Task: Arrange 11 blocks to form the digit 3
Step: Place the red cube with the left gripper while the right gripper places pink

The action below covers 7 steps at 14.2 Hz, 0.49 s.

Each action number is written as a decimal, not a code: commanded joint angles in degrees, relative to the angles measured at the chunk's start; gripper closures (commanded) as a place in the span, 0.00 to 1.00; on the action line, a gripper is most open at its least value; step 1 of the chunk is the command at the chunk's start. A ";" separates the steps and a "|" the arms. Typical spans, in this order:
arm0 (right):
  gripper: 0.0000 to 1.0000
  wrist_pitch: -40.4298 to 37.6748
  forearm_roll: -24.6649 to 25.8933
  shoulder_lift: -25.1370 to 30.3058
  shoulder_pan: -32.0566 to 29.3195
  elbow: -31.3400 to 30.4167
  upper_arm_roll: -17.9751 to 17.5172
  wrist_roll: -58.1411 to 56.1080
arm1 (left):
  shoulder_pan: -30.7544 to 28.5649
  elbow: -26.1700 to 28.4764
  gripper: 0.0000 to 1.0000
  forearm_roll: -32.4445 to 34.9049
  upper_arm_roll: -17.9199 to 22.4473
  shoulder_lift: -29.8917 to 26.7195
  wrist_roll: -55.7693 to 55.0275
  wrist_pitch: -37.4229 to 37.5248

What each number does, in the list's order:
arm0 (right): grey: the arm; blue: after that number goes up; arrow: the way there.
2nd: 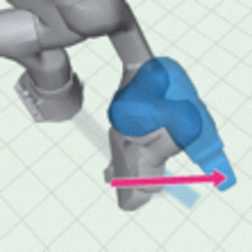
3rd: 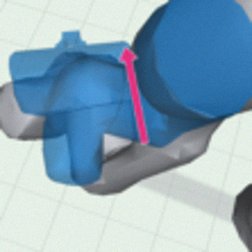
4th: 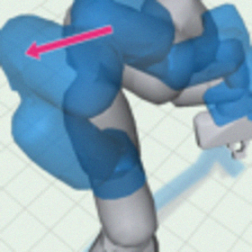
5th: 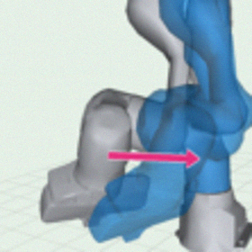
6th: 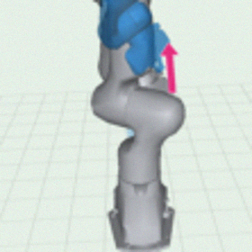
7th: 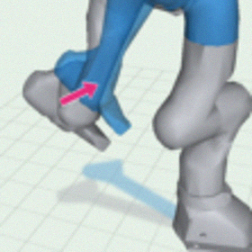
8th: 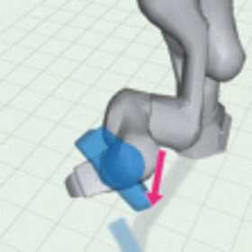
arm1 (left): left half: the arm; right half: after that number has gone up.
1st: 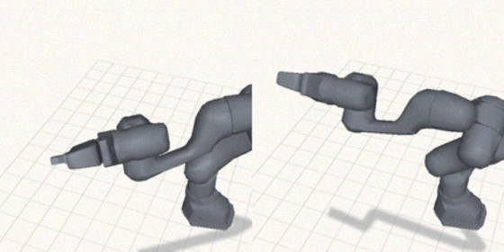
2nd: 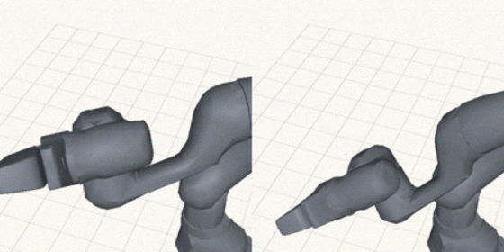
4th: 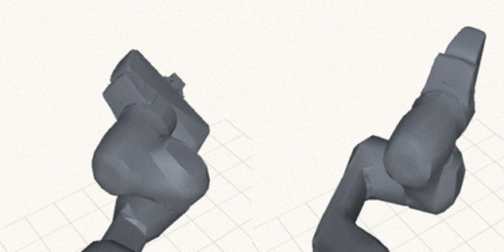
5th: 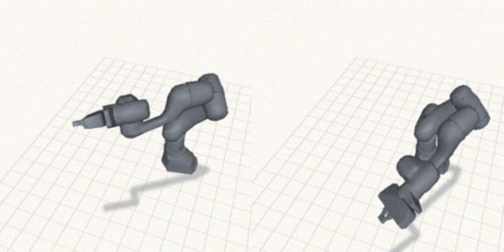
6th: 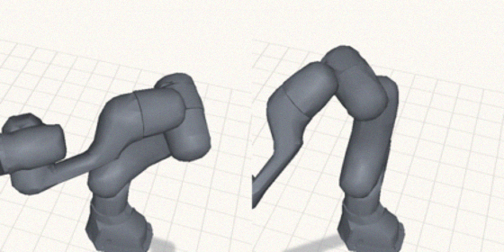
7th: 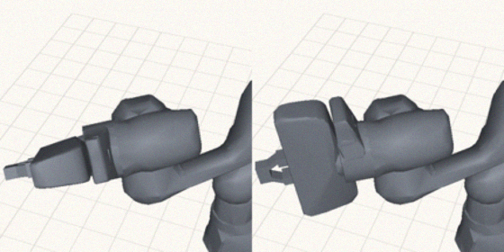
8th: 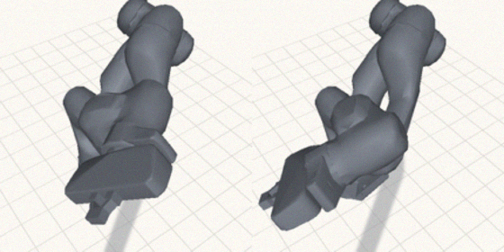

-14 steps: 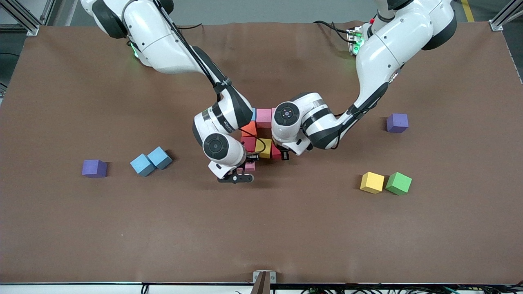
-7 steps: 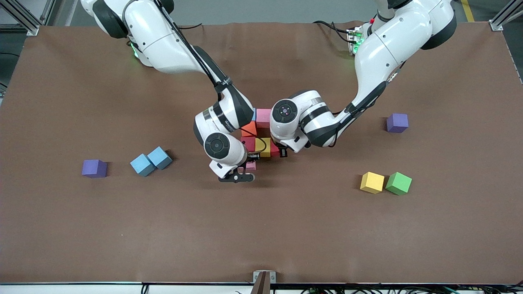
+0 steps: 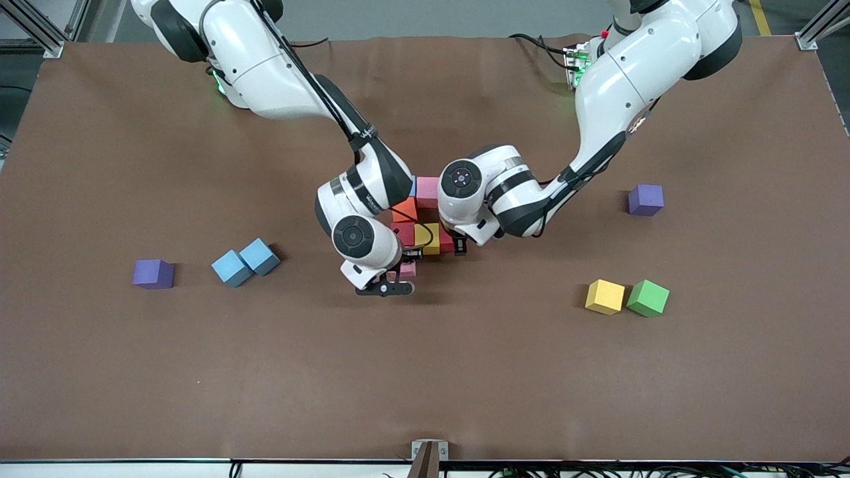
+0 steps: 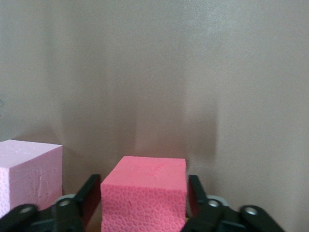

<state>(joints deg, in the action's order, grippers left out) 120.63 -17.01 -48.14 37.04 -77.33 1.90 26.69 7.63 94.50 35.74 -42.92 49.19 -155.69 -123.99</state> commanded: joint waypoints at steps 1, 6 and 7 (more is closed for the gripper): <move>0.59 -0.22 -0.48 0.41 0.49 -1.07 0.21 0.03 | -0.07 1.21 0.00 0.29 0.12 -2.60 -1.65 0.16; 0.00 -0.31 -0.48 0.42 0.49 -1.07 0.12 0.03 | -2.43 1.30 0.00 -0.75 -2.51 -11.03 0.29 4.01; 0.00 -0.31 -0.48 0.50 0.49 -1.07 0.12 0.03 | -4.01 1.47 0.00 -0.93 -4.52 -12.79 0.47 5.24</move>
<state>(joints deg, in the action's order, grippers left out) 120.46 -17.01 -48.16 37.11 -77.61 1.87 26.69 5.90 94.05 35.77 -44.92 42.64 -155.00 -121.87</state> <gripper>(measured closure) 0.225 0.000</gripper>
